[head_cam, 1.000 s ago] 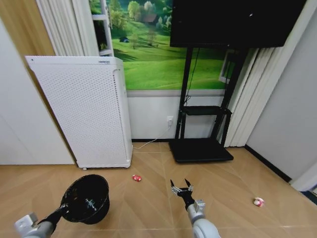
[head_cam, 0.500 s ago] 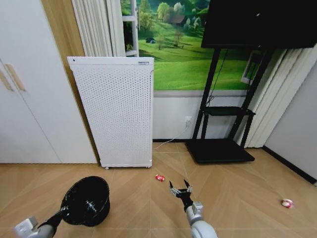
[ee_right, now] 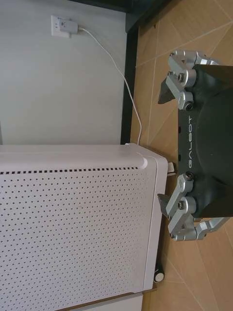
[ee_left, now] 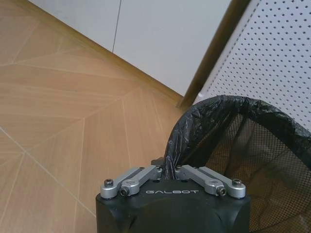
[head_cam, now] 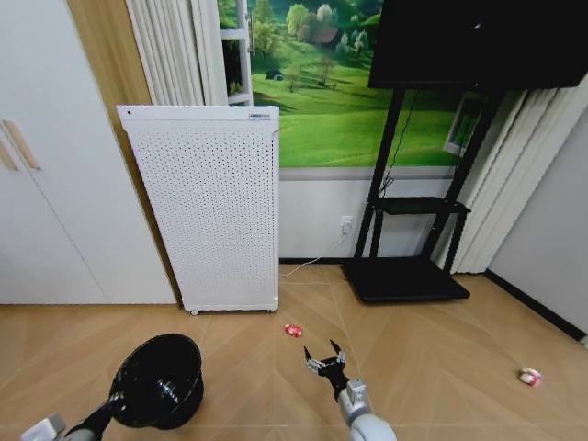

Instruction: Pick up the trash bin and place the garbage on the floor into it.

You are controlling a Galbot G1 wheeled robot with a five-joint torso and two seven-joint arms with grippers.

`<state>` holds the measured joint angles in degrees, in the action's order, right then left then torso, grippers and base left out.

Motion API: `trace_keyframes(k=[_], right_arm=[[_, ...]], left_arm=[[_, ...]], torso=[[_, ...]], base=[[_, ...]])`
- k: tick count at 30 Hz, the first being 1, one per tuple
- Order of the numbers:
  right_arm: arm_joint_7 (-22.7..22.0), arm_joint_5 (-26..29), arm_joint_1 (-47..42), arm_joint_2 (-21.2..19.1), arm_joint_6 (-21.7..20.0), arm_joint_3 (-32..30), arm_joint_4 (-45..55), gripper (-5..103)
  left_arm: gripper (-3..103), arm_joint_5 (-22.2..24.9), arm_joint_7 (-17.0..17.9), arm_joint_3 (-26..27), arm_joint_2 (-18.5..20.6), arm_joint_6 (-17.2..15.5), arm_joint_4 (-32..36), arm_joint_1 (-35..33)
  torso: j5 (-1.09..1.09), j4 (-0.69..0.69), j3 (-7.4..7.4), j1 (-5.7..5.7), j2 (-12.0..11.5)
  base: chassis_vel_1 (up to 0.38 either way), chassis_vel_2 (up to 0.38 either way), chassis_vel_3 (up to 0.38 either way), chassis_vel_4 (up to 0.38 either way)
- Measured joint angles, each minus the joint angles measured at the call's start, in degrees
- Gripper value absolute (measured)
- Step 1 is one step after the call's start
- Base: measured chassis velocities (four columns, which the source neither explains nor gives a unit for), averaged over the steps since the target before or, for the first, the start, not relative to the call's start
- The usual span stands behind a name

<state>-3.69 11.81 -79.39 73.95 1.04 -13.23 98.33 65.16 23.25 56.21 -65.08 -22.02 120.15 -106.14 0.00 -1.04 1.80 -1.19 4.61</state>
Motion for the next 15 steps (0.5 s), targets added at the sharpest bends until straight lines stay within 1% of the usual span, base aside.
trace_keyframes(k=[6,8,10,13,15], right_arm=[[-0.2,0.4,1.1,0.0,0.5,0.2,-1.6,100],[-0.8,0.2,1.4,-0.1,2.2,0.2,-3.0,100],[-0.9,0.3,1.4,-0.2,3.0,0.1,-3.6,100],[-0.5,0.1,1.8,-0.7,3.4,0.2,-5.1,100],[-0.1,0.1,2.1,-0.8,3.4,0.4,-5.9,100]], left_arm=[[3,-0.4,-0.4,0.6,-0.3,0.2,-0.1,-0.6],[3,-0.6,-0.5,0.6,-0.5,0.2,0.1,-0.7],[3,-0.8,-0.5,0.6,-0.6,0.3,0.2,-0.7],[3,-1.1,-0.6,0.5,-0.6,0.3,0.5,-0.7],[3,-1.3,-0.8,0.5,-0.7,0.4,0.6,-0.7]], torso=[[-0.01,-0.01,0.00,0.00,0.0],[0.00,0.00,0.01,0.00,0.0],[0.01,0.00,0.00,0.00,0.0],[-0.02,-0.02,0.02,-0.02,0.0],[-0.01,-0.03,0.02,-0.03,0.0]], base=[[-0.068,0.253,0.032,-0.257],[-0.122,0.281,0.143,-0.270],[-0.144,0.286,0.180,-0.263],[-0.169,0.233,0.190,-0.247],[-0.126,0.186,0.126,-0.142]])
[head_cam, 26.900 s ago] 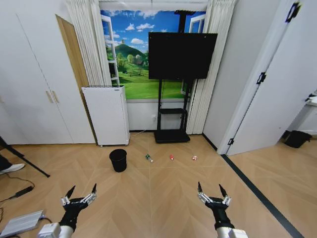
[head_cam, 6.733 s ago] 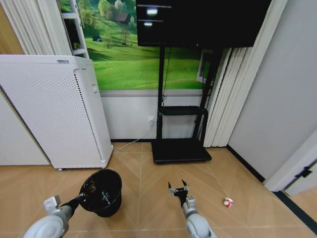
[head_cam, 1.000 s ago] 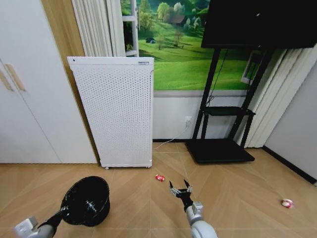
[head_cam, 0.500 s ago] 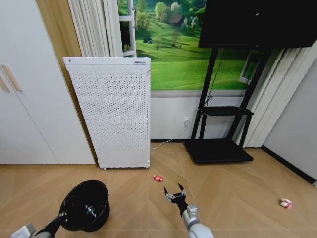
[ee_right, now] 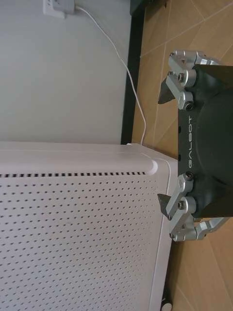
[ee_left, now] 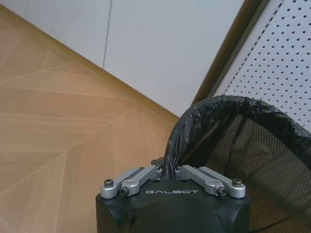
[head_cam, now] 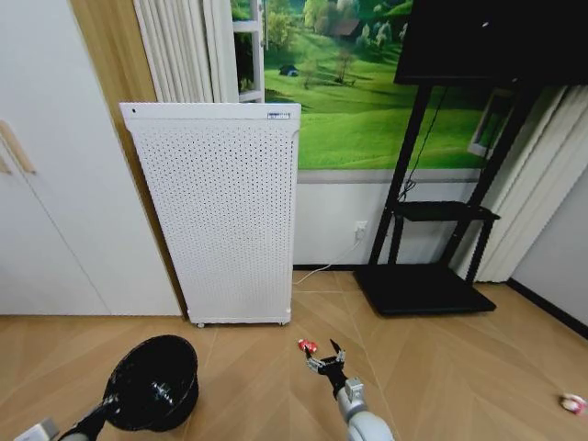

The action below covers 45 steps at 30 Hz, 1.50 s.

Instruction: Pick up the trash bin and place the garbage on the floor into it.

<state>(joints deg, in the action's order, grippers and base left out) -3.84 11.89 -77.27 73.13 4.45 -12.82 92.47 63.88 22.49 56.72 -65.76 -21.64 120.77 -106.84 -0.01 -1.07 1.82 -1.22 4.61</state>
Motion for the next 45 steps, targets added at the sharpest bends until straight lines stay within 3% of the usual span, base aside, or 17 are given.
trace_keyframes(k=[4,8,14,16,20,35,45], right_arm=[[0.8,-0.2,1.9,-0.3,-0.3,1.5,-2.7,100],[1.9,-1.6,8.9,-0.4,-1.6,7.8,-10.8,100],[3.6,-3.0,17.2,1.6,-2.0,14.2,-21.2,100],[4.5,-4.5,22.3,3.8,-1.6,16.7,-29.3,100],[5.2,-7.3,27.6,6.1,-0.5,17.8,-37.8,100],[5.6,-9.8,34.4,8.0,-0.6,16.4,-49.1,100],[7.5,-10.7,37.9,7.0,-7.4,18.3,-52.3,100]], left_arm=[[3,-0.6,-0.5,0.3,-0.1,0.3,0.3,-0.2],[3,-1.0,-1.3,1.6,-0.8,0.5,1.4,-1.5],[3,-1.5,-2.4,3.1,-1.9,0.8,1.6,-3.1],[3,-1.5,-3.0,4.2,-1.9,1.0,1.7,-3.8],[3,-1.3,-3.2,4.8,-1.6,1.0,2.1,-3.9],[3,-1.4,-3.3,2.7,-1.2,1.0,1.5,-2.2],[3,-2.0,-3.4,0.7,-1.5,1.0,2.0,-1.3]], torso=[[0.01,0.00,0.00,0.00,0.0],[0.01,0.01,-0.02,0.02,0.0],[0.01,0.04,-0.03,0.04,0.0],[0.01,0.03,-0.02,0.03,0.0],[0.01,0.03,-0.01,0.02,0.0],[0.01,0.01,-0.02,0.03,0.0],[0.01,0.02,-0.01,0.03,0.0]], base=[[-0.068,0.029,0.053,-0.014],[0.044,-0.049,-0.060,0.016],[0.013,-0.012,-0.015,0.017],[0.000,0.000,0.000,0.000],[0.000,0.000,0.000,0.000],[0.000,0.000,0.000,0.000],[0.000,0.000,0.000,0.000]])
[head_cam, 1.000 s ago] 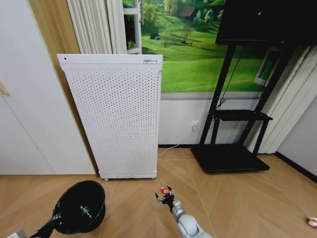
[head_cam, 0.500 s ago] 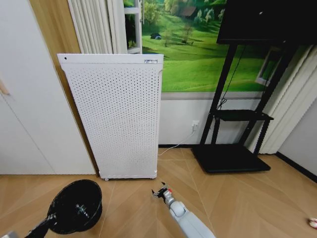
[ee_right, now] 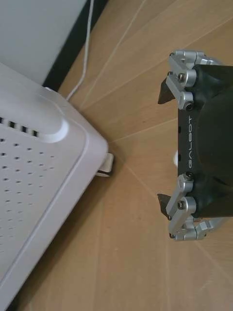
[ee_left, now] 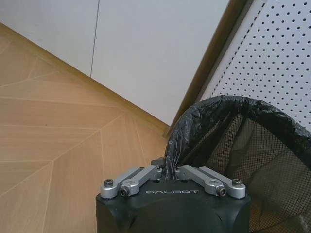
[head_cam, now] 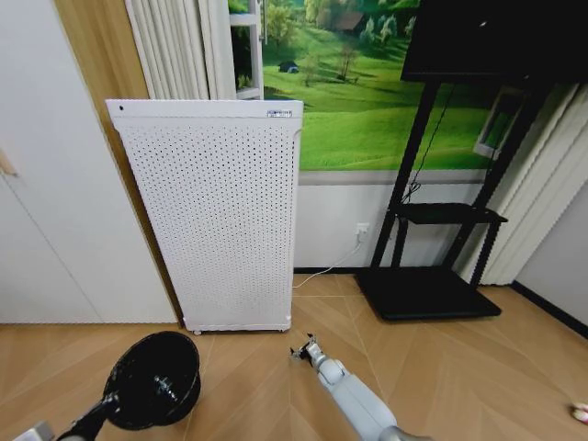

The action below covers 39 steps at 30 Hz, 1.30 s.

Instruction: Pick up the trash bin and place the garbage on the floor into it.

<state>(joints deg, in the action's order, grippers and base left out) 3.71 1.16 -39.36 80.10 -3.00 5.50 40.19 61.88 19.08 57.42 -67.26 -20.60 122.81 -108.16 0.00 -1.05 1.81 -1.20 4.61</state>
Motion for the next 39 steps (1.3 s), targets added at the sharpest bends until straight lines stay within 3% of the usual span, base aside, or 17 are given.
trace_keyframes(k=[9,18,19,21,23,27,29,31,35,39], right_arm=[[1.7,-0.2,0.2,-0.3,-2.8,1.0,-1.9,100],[0.0,1.3,1.4,0.8,-8.1,2.5,-2.7,100],[-0.3,1.4,1.6,0.8,-8.9,2.8,-2.9,94],[-0.4,1.6,1.7,0.8,-9.3,2.9,-3.0,94],[-0.5,2.3,1.7,0.7,-10.1,3.4,-3.1,79],[-0.7,2.7,1.6,0.7,-10.6,3.9,-3.3,73],[-0.7,2.9,1.6,0.9,-10.8,4.5,-3.5,57],[-0.8,2.9,1.7,1.0,-10.9,4.7,-3.6,52],[-1.0,2.9,1.7,1.1,-11.0,4.9,-3.6,44],[-1.0,3.1,1.5,1.0,-11.1,5.0,-3.3,43]], left_arm=[[3,-0.2,-0.1,-0.9,-0.4,0.2,0.4,0.3],[3,-0.7,-0.7,-1.3,-1.0,1.2,1.1,0.0],[3,-0.7,-0.7,-1.2,-1.0,1.5,1.1,0.0],[3,-0.6,-0.7,-1.2,-1.0,1.8,1.1,0.1],[3,-0.6,-1.0,-1.1,-1.0,2.5,0.9,0.3],[3,-0.6,-1.2,-1.2,-1.1,2.7,0.6,0.6],[3,-0.5,-1.3,-1.6,-1.4,2.9,0.6,1.0],[3,-0.5,-1.3,-1.7,-1.4,2.9,0.6,1.1],[3,-0.5,-1.3,-1.9,-1.3,3.0,0.6,1.3],[3,-0.3,-1.2,-1.9,-0.9,3.1,0.5,1.7]], torso=[[0.00,0.00,-0.01,0.00,0.0],[0.00,0.01,-0.01,0.00,0.0],[0.00,0.01,-0.01,0.00,0.0],[0.00,0.01,-0.01,0.00,0.0],[0.00,0.00,-0.01,0.00,0.0],[-0.01,0.00,-0.01,0.00,0.0],[-0.01,0.00,-0.01,0.00,0.0],[-0.01,0.00,-0.02,0.00,0.0],[-0.02,0.00,-0.02,0.00,0.0],[-0.01,0.00,-0.01,0.00,0.0]], base=[[0.000,0.000,0.000,0.000],[0.000,0.000,0.000,0.000],[0.000,0.000,0.000,0.000],[0.000,0.000,0.000,0.000],[0.000,0.000,0.000,0.000],[0.000,0.000,0.000,0.000],[0.000,0.000,0.000,0.000],[0.000,0.000,0.000,0.000],[0.000,0.000,0.000,0.000],[0.000,0.000,0.000,0.000]])
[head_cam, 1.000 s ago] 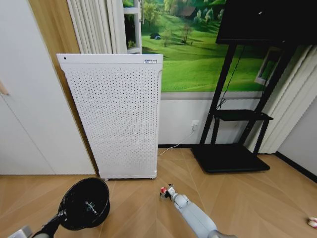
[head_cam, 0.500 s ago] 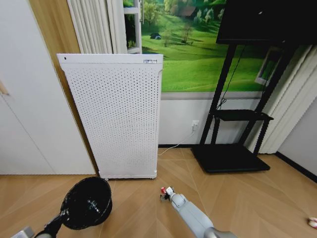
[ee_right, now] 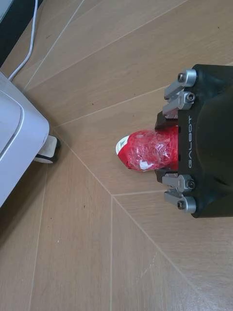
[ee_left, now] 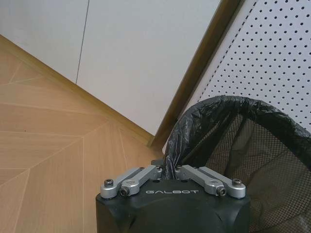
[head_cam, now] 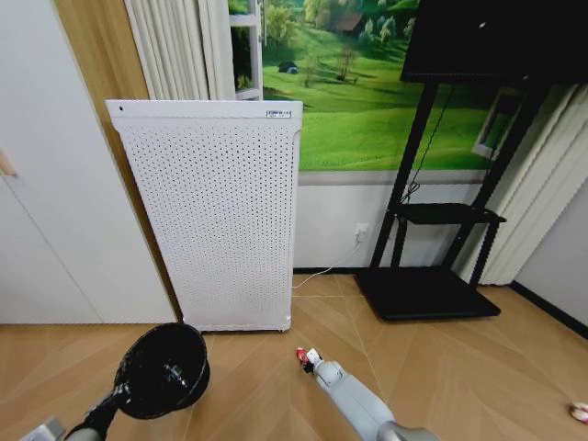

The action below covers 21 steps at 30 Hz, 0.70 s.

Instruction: Pick up the trash bin and place the garbage on the floor into it.

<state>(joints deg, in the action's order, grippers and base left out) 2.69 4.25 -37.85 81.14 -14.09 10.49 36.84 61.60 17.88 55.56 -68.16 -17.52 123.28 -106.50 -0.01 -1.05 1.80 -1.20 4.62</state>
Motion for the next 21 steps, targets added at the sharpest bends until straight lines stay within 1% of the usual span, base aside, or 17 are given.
trace_keyframes(k=[4,9,14,15,16,17,19,20,21], right_arm=[[0.0,0.3,-0.4,-0.3,-0.1,0.0,0.7,43],[0.1,3.3,-1.6,-1.5,-0.9,-0.6,4.1,43],[0.1,4.9,-2.2,-2.4,-1.4,-1.1,6.5,43],[0.1,5.9,-2.9,-3.4,-1.5,-1.9,8.8,43],[0.1,6.9,-3.6,-4.2,-1.6,-2.6,10.8,43],[0.1,6.9,-3.6,-4.2,-1.6,-2.6,10.8,43],[-0.1,10.3,-6.8,-6.9,-2.3,-5.0,18.3,43],[-0.6,12.9,-9.7,-9.1,-3.0,-7.1,23.9,43],[-0.6,12.9,-9.7,-9.1,-3.0,-7.1,23.9,43]], left_arm=[[3,0.2,0.1,-0.1,0.2,0.0,0.0,0.3],[3,0.1,0.6,-1.1,0.9,0.0,-0.5,1.4],[3,0.0,1.1,-1.9,1.6,0.0,-0.9,2.4],[3,0.1,1.7,-2.7,2.3,-0.1,-1.0,3.4],[3,0.2,2.2,-3.4,3.0,-0.1,-1.1,4.3],[3,0.2,2.2,-3.4,3.0,-0.1,-1.1,4.3],[3,0.5,3.4,-5.0,4.4,-0.2,-1.5,6.5],[3,0.6,3.8,-6.1,5.1,-0.3,-1.9,7.7],[3,0.6,3.8,-6.1,5.1,-0.3,-1.9,7.7]], torso=[[0.01,0.00,0.00,0.00,0.0],[0.03,0.01,0.02,0.00,0.0],[0.02,-0.01,0.02,0.00,0.0],[0.02,0.01,0.02,0.00,0.0],[0.02,-0.01,0.02,0.00,0.0],[0.02,-0.01,0.02,0.00,0.0],[0.03,0.01,0.02,-0.01,0.0],[0.02,0.00,0.02,-0.01,0.0],[0.02,0.00,0.02,-0.01,0.0]], base=[[0.000,0.000,0.000,0.000],[0.000,0.000,0.000,0.000],[0.000,0.000,0.000,0.000],[0.000,0.000,0.000,0.000],[0.000,0.000,0.000,0.000],[0.000,0.000,0.000,0.000],[0.000,0.000,0.000,0.000],[0.000,0.000,0.000,0.000],[0.000,0.000,0.000,0.000]])
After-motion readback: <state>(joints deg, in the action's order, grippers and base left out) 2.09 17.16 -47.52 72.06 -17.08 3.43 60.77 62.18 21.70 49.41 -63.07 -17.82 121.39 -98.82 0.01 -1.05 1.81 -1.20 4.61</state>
